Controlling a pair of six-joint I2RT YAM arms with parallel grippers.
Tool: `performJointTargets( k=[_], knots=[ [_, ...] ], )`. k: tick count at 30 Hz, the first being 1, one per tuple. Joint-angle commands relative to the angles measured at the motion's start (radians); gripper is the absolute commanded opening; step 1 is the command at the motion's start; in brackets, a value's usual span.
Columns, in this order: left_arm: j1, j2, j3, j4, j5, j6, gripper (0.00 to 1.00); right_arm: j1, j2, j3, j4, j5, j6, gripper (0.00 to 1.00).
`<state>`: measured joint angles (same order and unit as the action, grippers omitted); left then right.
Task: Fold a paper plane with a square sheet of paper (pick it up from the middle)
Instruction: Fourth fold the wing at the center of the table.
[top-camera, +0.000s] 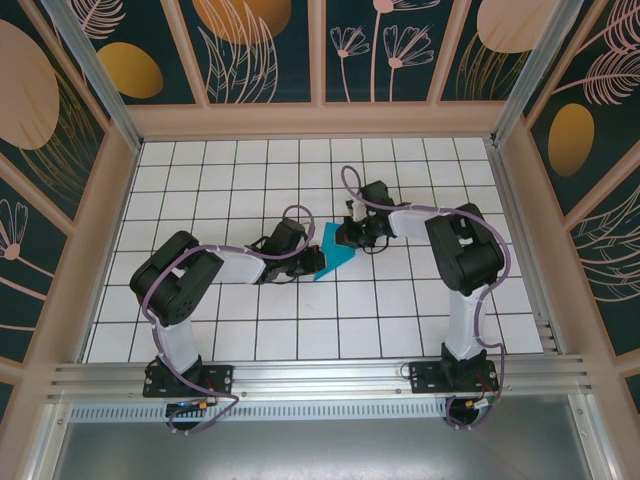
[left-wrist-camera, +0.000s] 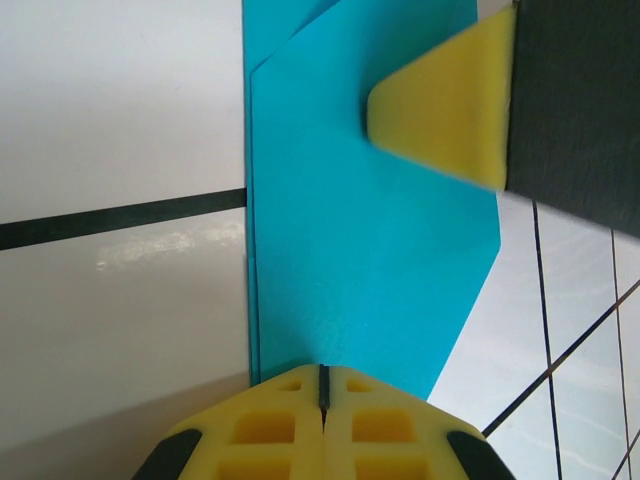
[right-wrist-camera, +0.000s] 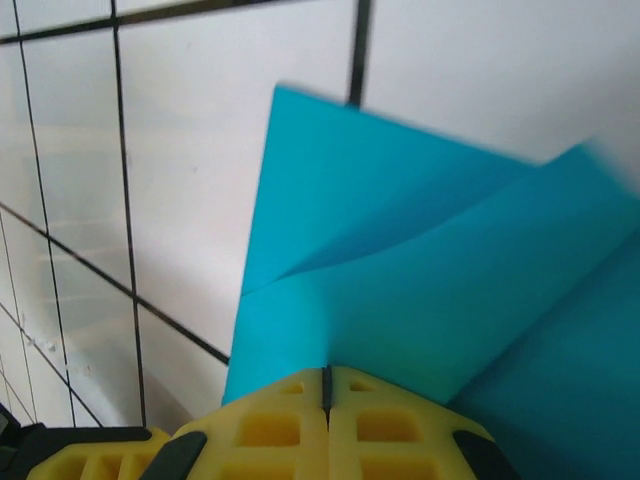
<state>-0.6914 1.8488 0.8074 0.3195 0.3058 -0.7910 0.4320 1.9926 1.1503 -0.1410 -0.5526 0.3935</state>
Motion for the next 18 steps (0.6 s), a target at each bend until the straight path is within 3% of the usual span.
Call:
performJointTargets(
  k=[1,10,18],
  knots=[
    [0.007,0.043,-0.046,-0.137,-0.028,0.014,0.00,-0.088,0.068,0.063,-0.059,0.083,-0.037,0.05],
    [0.006,0.056,-0.062,-0.124,-0.027,0.016,0.00,-0.132,0.085,0.204,-0.133,0.090,-0.057,0.06],
    [0.006,0.063,-0.062,-0.110,-0.025,0.013,0.00,-0.084,-0.085,0.039,-0.011,0.003,-0.011,0.06]
  ],
)
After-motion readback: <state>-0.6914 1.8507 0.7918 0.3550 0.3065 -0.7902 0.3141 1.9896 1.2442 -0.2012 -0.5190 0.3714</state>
